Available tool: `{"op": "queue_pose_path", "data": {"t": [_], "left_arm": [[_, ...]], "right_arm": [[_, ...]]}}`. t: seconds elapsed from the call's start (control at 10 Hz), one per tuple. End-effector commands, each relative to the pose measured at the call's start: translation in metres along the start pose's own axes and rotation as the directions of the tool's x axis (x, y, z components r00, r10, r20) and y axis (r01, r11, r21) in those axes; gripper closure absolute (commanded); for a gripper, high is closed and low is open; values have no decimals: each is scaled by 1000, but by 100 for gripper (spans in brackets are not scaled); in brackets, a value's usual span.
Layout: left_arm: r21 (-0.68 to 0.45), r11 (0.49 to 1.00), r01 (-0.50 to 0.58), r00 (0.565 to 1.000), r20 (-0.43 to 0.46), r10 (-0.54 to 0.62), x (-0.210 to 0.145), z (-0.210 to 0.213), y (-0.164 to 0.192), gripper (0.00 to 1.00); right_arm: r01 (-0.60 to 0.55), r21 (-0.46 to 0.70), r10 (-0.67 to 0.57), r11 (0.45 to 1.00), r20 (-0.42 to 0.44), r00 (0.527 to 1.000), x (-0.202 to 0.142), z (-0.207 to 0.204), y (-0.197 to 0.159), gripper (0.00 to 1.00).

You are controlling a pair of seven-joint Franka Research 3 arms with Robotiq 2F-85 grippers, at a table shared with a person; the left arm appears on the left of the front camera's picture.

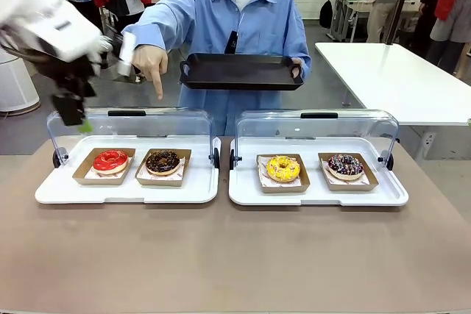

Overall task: Provide the desired donut to the person.
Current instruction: Pick up and lift the Paper togo box containing the Donut pointed at by the person.

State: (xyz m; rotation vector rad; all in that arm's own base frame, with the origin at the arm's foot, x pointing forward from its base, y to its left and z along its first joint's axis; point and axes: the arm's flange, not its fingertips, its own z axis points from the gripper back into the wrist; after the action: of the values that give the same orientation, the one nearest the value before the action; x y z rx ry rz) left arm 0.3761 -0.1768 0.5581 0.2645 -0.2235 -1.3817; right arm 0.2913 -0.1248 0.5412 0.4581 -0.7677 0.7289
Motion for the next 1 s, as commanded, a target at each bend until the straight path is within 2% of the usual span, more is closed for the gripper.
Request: {"op": "queue_pose_path", "data": {"t": [0.0, 0.2, 0.3, 0.5, 0.6, 0.7, 0.9], "left_arm": [[-43, 998, 37, 999, 2, -37, 21, -26, 32, 0], [-107, 992, 64, 997, 58, -58, 34, -57, 44, 0], [-149, 985, 85, 992, 107, -69, 37, -73, 45, 0], [-185, 975, 125, 984, 152, -97, 38, -92, 43, 0], [-198, 969, 146, 981, 158, -115, 36, -95, 42, 0], [-165, 982, 94, 992, 104, -78, 41, -93, 43, 0], [-165, 982, 94, 992, 104, -78, 41, -93, 43, 0]], "right_arm": [[-9, 18, 9, 1000, 21, 1000, 0, -1, -2, 0], [-9, 18, 9, 1000, 21, 1000, 0, -1, -2, 0], [-9, 18, 9, 1000, 21, 1000, 0, -1, -2, 0], [-9, 18, 9, 1000, 21, 1000, 0, -1, -2, 0], [-9, 18, 9, 1000, 21, 1000, 0, -1, -2, 0], [-9, 18, 9, 1000, 21, 1000, 0, -1, -2, 0], [-9, 18, 9, 1000, 21, 1000, 0, -1, -2, 0]]}}
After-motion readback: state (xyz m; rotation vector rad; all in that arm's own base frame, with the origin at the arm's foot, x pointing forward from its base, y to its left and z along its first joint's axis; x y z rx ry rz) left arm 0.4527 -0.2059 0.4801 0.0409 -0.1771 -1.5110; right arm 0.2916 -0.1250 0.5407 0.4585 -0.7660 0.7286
